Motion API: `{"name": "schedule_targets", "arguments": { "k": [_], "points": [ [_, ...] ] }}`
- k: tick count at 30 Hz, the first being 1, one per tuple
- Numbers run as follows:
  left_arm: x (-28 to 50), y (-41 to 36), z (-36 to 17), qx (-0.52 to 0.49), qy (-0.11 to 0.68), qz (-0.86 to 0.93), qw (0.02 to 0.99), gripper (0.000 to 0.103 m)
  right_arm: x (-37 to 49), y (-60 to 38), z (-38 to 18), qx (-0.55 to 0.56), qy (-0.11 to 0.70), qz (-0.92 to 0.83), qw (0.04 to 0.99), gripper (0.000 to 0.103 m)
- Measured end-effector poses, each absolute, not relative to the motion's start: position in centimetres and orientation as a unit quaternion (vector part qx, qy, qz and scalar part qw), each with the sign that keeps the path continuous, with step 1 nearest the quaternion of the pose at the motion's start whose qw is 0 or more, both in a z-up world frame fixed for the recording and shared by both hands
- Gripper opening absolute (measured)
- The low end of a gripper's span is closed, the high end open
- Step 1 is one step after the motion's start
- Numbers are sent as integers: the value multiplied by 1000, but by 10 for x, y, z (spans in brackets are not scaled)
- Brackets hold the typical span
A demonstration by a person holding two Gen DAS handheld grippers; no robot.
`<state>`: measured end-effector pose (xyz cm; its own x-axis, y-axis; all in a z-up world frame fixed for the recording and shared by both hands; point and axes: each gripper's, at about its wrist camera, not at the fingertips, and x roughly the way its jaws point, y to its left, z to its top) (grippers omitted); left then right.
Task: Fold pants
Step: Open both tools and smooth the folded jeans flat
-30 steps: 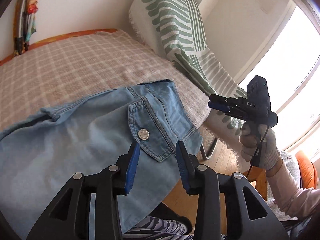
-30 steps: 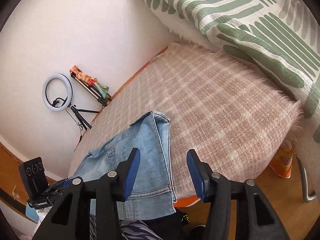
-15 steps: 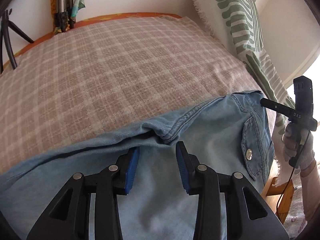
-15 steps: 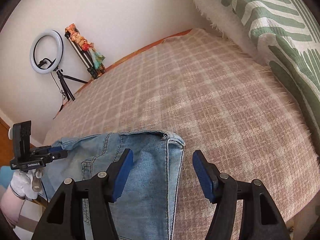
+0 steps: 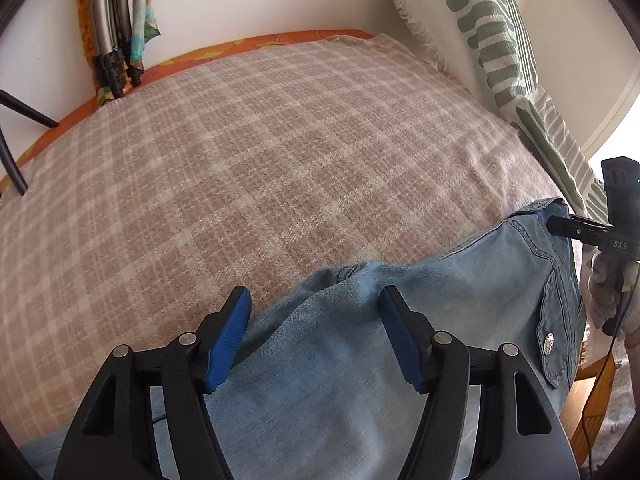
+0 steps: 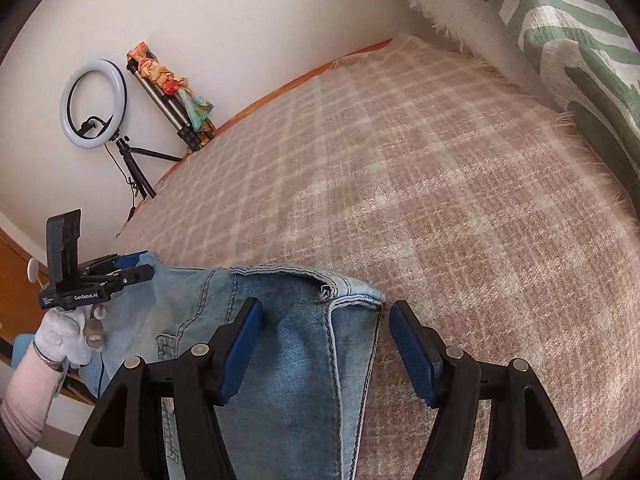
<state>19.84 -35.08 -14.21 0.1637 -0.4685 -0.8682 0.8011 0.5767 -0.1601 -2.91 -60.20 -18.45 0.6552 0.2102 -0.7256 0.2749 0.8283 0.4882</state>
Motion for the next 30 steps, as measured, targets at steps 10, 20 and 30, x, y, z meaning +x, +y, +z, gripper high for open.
{"name": "schedule_targets", "arguments": {
  "k": [10,20,30],
  "points": [
    [202,-355,-128,127,474,-447,748,6,-33,-579,-142,274,362,-16,891,9],
    [232,-329,-92,108,444,-406,791,25,8,-573,-166,177,450,-95,870,22],
    [195,-193,-59,83,411,-349,838,48,11,-530,-100,109,405,-45,906,64]
  ]
}}
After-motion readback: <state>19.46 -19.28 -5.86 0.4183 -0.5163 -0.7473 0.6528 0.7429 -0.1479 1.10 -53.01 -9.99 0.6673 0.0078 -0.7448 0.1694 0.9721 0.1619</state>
